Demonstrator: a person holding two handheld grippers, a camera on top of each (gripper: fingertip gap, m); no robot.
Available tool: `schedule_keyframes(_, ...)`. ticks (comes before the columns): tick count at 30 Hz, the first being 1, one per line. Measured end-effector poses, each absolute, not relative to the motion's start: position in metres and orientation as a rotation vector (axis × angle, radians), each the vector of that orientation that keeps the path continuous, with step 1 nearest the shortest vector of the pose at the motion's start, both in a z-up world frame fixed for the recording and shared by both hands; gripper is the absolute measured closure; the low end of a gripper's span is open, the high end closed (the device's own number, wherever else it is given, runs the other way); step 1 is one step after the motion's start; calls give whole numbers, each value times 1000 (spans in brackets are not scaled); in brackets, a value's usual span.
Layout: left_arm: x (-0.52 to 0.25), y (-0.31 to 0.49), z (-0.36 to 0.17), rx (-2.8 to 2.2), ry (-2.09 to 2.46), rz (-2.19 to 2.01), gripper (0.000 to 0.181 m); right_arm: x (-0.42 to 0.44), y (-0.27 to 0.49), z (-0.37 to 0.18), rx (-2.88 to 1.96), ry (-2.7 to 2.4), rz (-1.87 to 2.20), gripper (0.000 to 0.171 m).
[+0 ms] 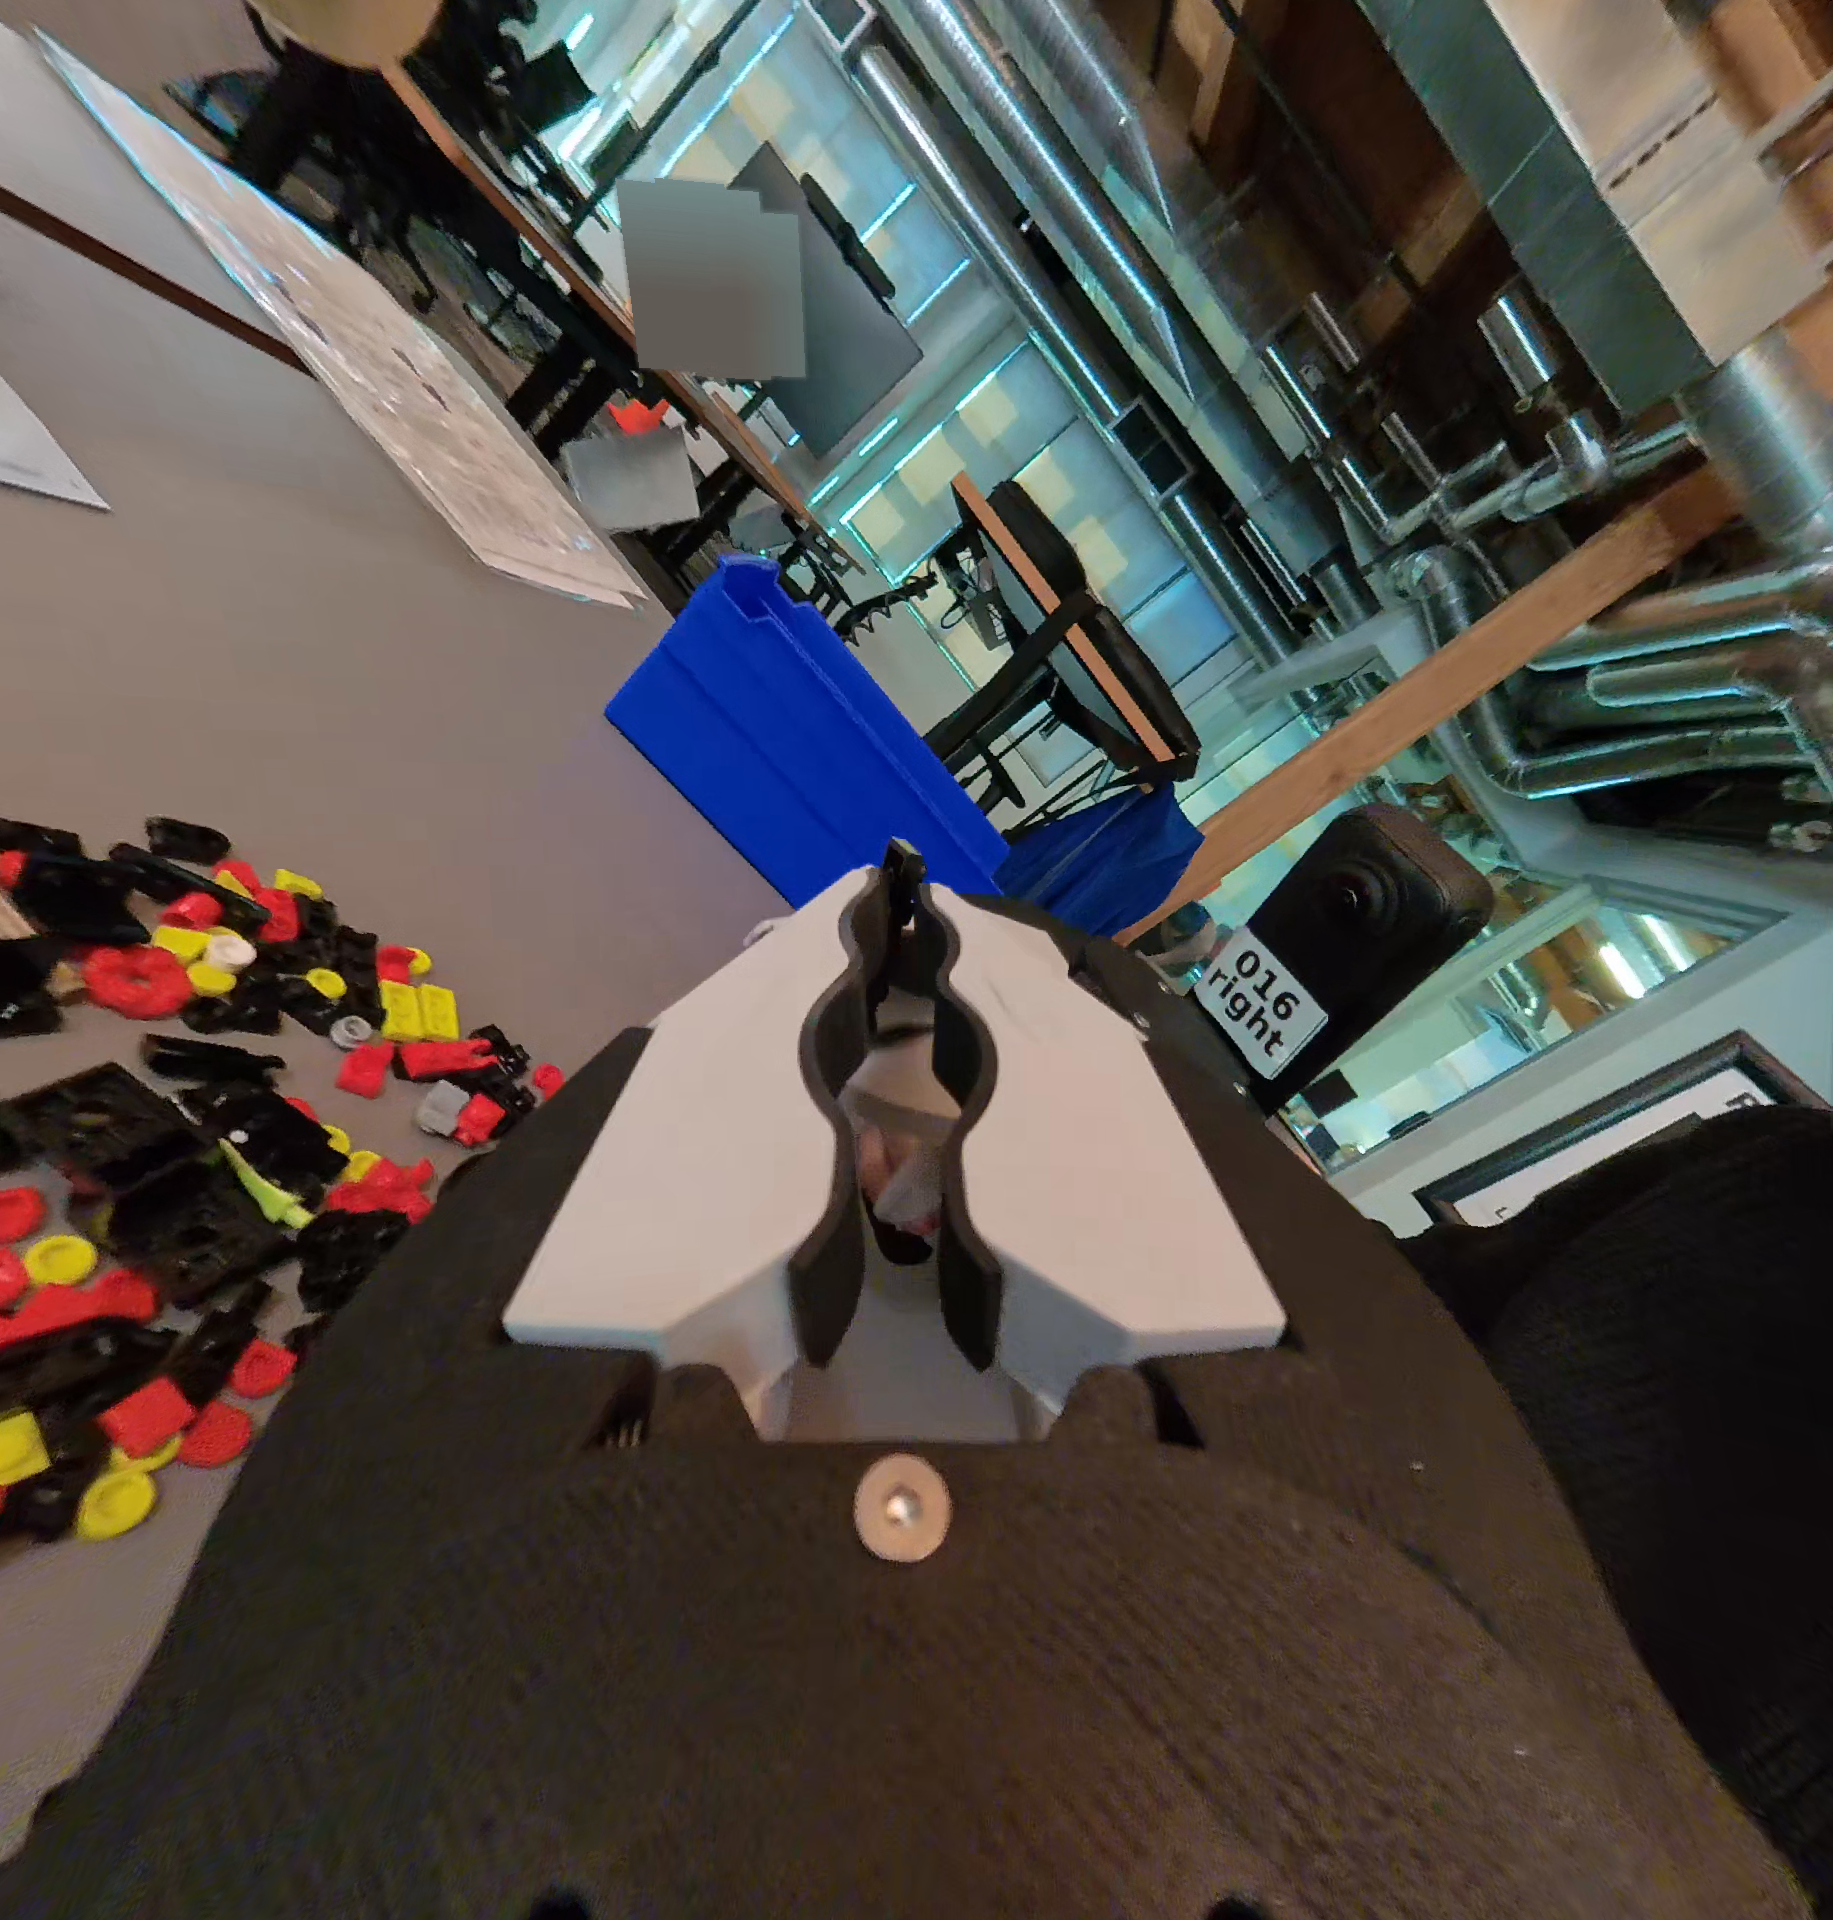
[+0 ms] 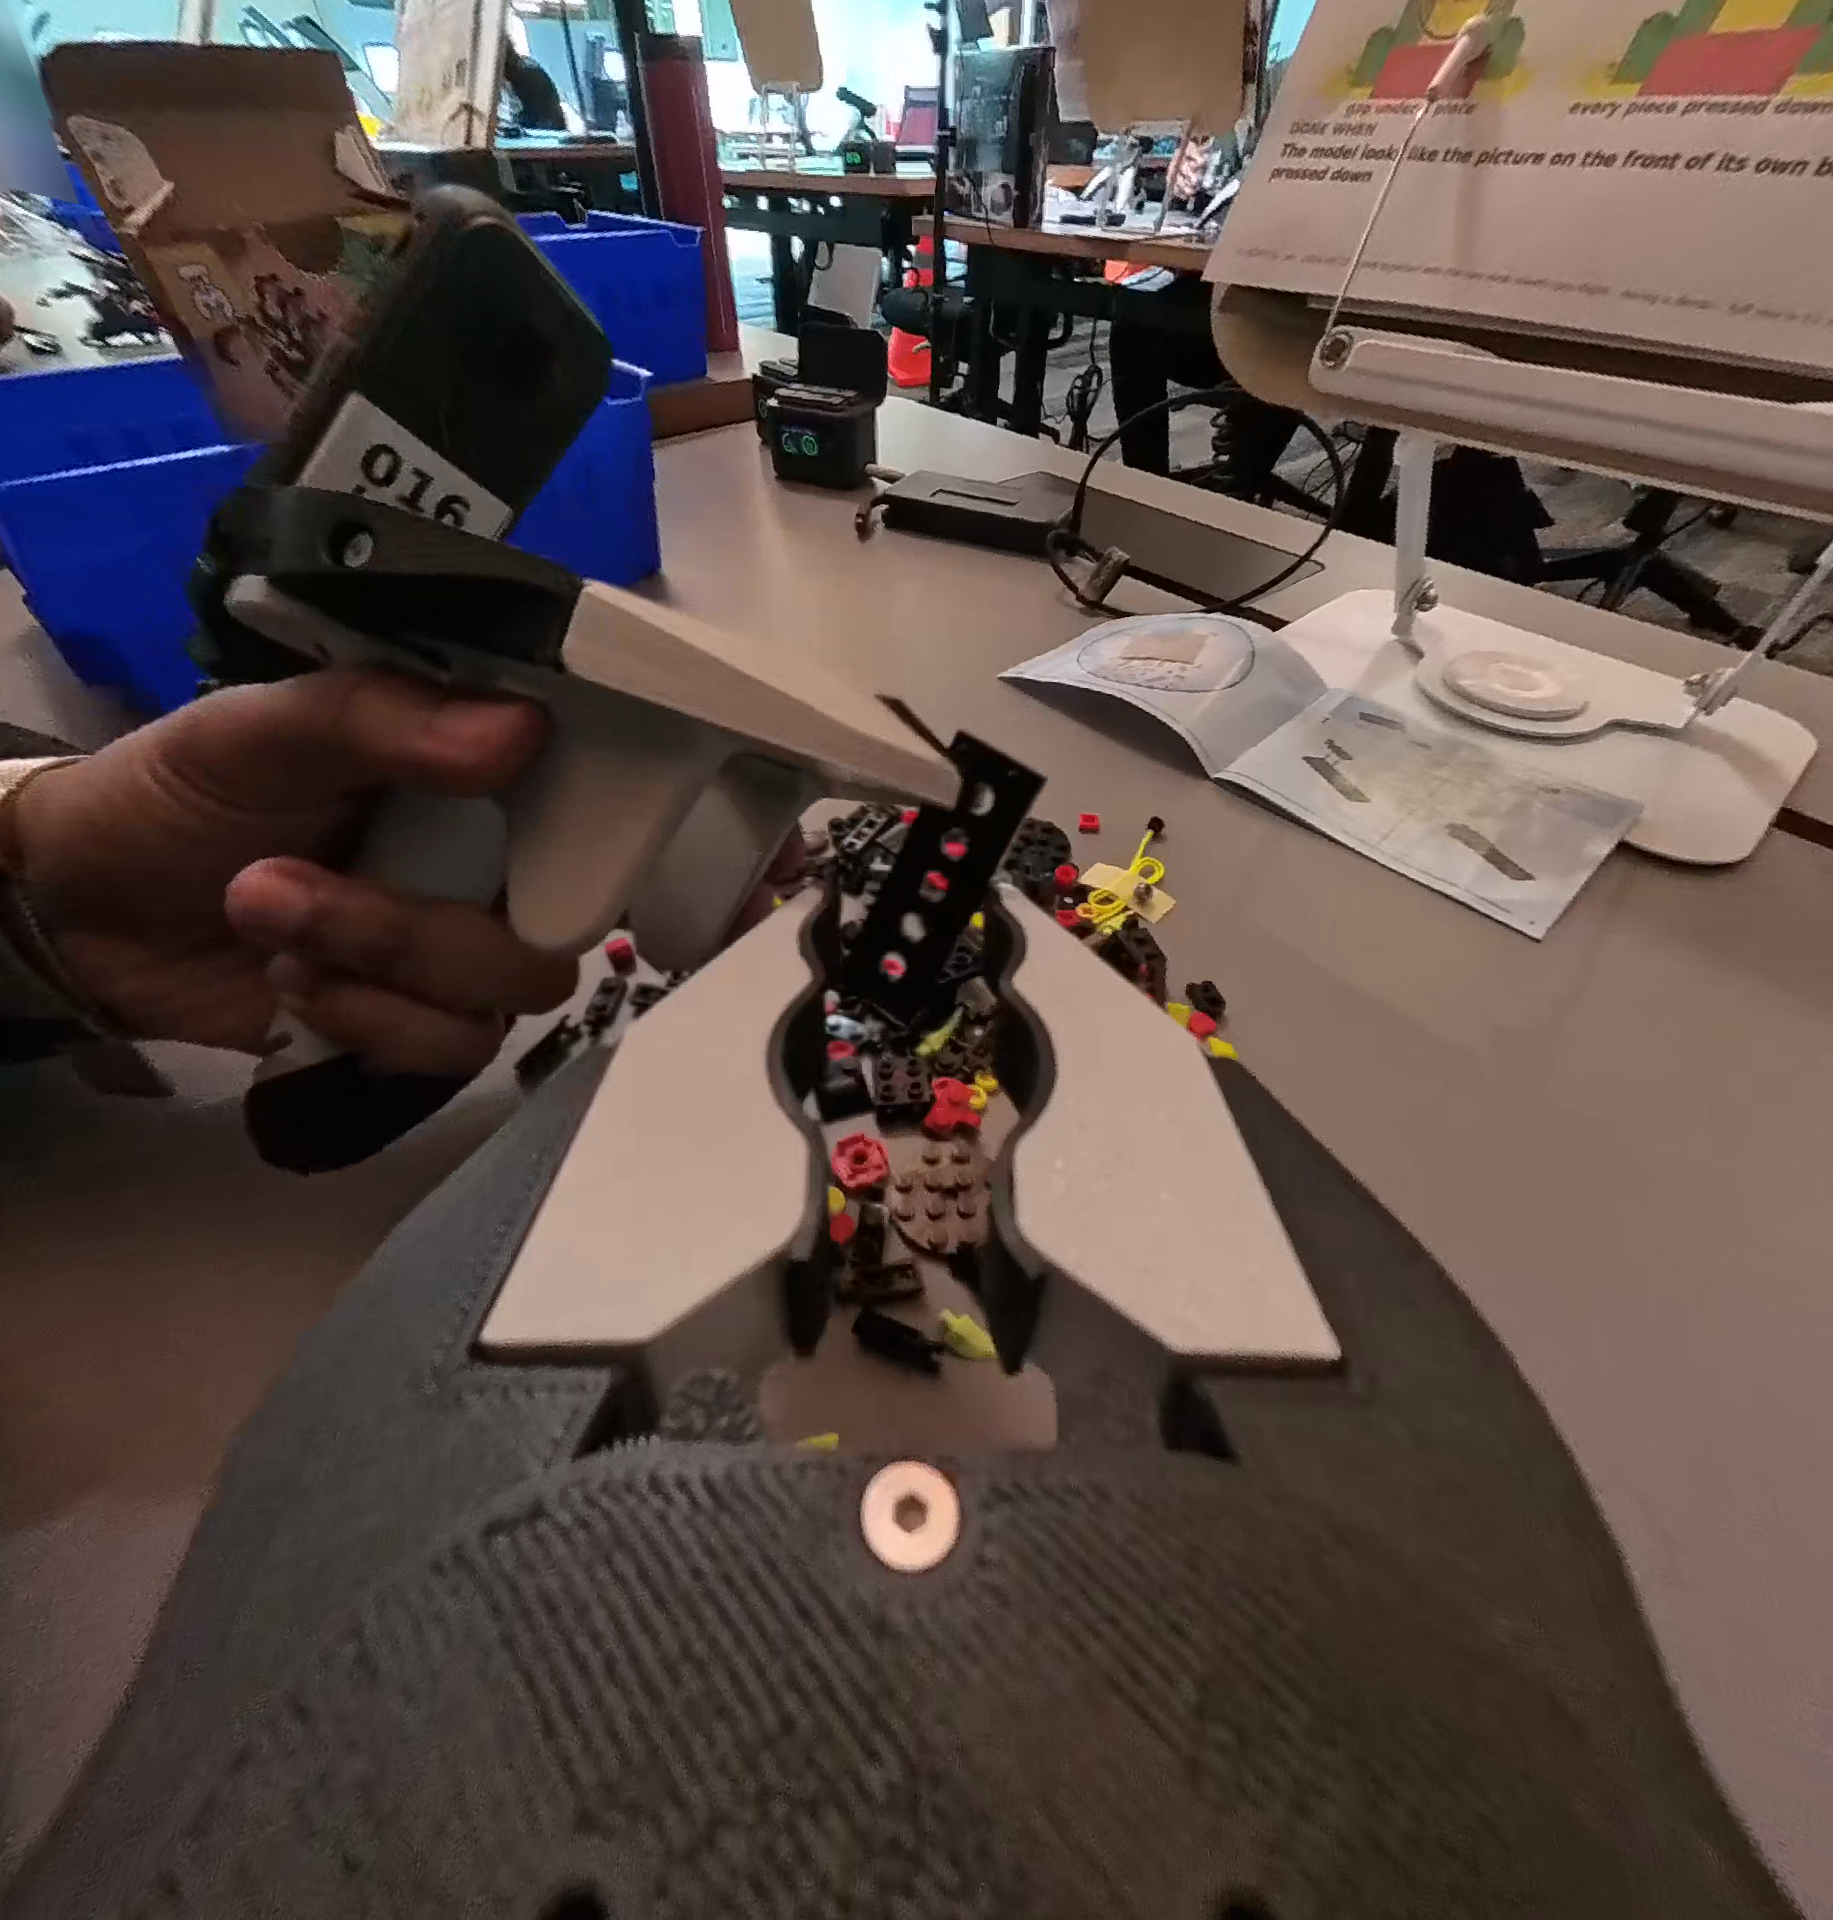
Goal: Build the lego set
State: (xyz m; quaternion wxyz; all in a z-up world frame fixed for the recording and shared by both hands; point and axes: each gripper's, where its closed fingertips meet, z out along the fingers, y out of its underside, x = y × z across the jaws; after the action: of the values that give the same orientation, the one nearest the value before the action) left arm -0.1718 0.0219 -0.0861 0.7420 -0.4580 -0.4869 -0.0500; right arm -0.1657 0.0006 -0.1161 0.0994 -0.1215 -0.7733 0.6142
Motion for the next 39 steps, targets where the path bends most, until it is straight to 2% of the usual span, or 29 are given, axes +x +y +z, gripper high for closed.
schedule_keyframes(3,-171,25,-91,-1048,-1060,-85,179,-174,8,-116,-349,-2272,1768,156)
schedule_keyframes(6,-171,21,-96,-1115,-1053,-30,148,-186,23,-114,-325,-2302,1734,156)
schedule_keyframes(7,-172,19,-97,-1134,-1049,-8,145,-190,31,-115,-306,-2327,1721,156)
schedule_keyframes(14,-170,21,-108,-1282,-1010,97,144,-168,123,-167,-12,-2811,1431,156)
schedule_keyframes(22,-159,51,-127,-1458,-951,69,143,-141,125,-213,207,-2944,1134,156)
schedule_keyframes(29,-157,54,-133,-1501,-941,77,144,-157,126,-212,165,-2857,1144,140)
schedule_keyframes(33,-157,53,-132,-1495,-946,74,146,-158,126,-211,183,-2841,1143,141)
schedule_keyframes(39,-156,53,-131,-1497,-940,78,147,-154,127,-211,183,-2876,1172,151)
